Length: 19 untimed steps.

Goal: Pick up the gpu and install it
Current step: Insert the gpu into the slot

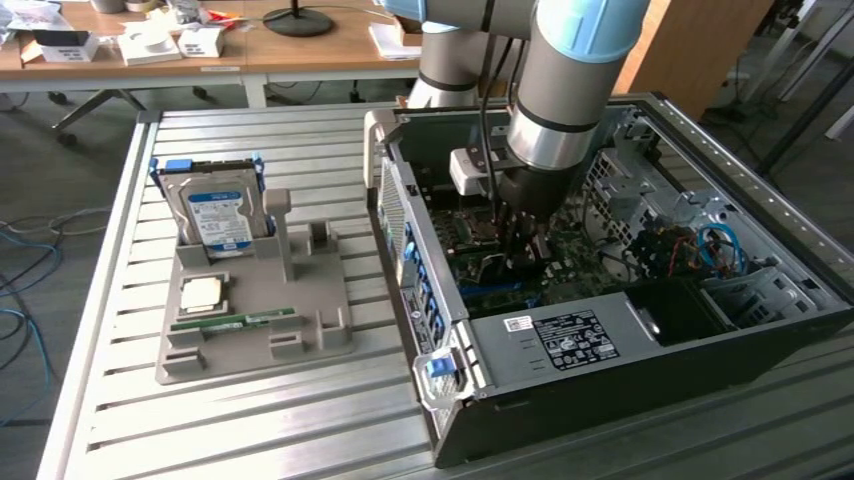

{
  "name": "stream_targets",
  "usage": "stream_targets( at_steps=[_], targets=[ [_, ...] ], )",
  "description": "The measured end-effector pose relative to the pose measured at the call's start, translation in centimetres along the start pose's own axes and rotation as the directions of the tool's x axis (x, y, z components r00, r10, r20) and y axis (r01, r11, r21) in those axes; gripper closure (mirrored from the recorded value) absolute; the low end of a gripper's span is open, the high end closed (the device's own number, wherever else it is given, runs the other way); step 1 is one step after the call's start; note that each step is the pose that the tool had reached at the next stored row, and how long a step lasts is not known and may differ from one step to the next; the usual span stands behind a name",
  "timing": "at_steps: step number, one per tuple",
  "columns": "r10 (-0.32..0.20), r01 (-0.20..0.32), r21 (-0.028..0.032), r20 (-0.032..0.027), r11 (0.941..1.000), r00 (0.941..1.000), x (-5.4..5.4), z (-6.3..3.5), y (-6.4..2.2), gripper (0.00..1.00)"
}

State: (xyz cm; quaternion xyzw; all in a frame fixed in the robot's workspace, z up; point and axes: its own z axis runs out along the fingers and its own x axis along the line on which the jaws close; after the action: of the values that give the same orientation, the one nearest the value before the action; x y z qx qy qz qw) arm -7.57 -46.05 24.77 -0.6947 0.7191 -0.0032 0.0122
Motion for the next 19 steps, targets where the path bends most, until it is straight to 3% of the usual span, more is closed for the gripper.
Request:
stream_targets(
  at_steps=[19],
  targets=[
    [0.0, 0.0, 0.0, 0.0, 1.0, 1.0, 0.0, 0.0, 0.0, 0.74]
  ],
)
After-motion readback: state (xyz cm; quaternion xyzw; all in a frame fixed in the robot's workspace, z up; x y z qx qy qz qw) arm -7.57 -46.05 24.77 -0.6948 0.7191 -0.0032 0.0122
